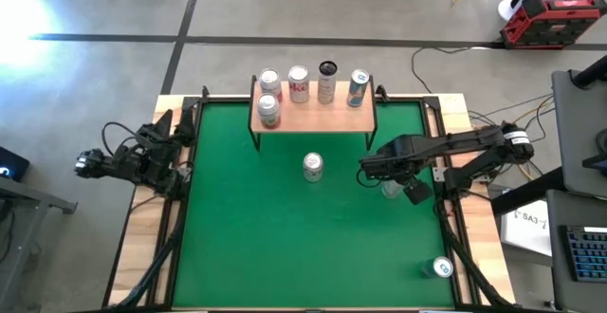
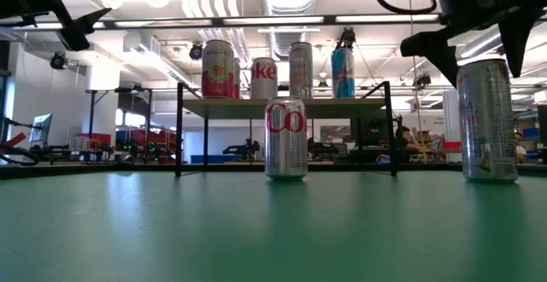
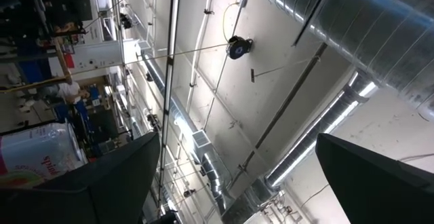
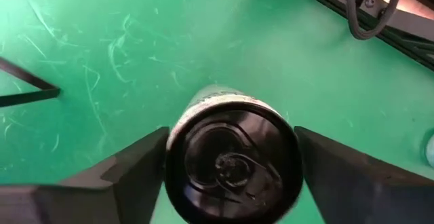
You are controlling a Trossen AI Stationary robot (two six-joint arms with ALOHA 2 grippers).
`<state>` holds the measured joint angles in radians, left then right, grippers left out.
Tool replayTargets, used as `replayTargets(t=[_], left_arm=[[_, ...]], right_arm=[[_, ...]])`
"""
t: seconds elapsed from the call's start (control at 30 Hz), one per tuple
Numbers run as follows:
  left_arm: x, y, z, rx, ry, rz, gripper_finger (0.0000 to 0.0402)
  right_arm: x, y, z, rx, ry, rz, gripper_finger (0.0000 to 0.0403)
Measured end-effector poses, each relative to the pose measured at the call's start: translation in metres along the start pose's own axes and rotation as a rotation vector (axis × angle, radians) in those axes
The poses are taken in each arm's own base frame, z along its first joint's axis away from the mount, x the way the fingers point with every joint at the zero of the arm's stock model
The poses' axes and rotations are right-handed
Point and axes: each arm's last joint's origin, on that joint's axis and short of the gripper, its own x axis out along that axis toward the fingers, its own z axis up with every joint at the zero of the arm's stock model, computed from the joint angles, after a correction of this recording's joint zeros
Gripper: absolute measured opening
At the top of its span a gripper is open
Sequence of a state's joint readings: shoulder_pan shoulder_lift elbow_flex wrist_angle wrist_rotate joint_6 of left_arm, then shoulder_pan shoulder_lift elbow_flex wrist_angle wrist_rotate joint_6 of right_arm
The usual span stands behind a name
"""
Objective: Place canned beverage on shelf
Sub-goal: Move the white-yellow soda can to the center of the table
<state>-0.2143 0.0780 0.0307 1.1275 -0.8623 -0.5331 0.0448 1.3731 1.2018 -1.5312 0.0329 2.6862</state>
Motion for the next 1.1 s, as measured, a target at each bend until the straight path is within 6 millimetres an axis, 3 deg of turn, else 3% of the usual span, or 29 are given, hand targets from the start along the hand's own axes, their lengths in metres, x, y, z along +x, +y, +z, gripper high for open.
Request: replayTargets(t=[0.13, 0.27, 0.67, 1.1], left_arm=[[0.000, 0.000, 0.000, 0.001, 0.000, 0.000, 0.0380], [0.000, 0.000, 0.000, 0.000, 0.000, 0.000, 0.0380], [0.000, 0.000, 0.000, 0.002, 0.001, 0.001, 0.0380], [0.000, 0.000, 0.000, 0.005, 0.004, 0.002, 0.0380]], right_arm=[[0.003, 0.000, 0.001, -0.001, -0.010, -0.001, 0.0240], [0.004, 0.000, 0.000, -0.069, -0.010, 0.031, 0.0240], [-0.021, 0.016, -0.016, -0.593, 0.066, 0.272, 0.0240], [-0.031, 0.056, -0.059, -1.100, -0.043, 0.284, 0.0240]])
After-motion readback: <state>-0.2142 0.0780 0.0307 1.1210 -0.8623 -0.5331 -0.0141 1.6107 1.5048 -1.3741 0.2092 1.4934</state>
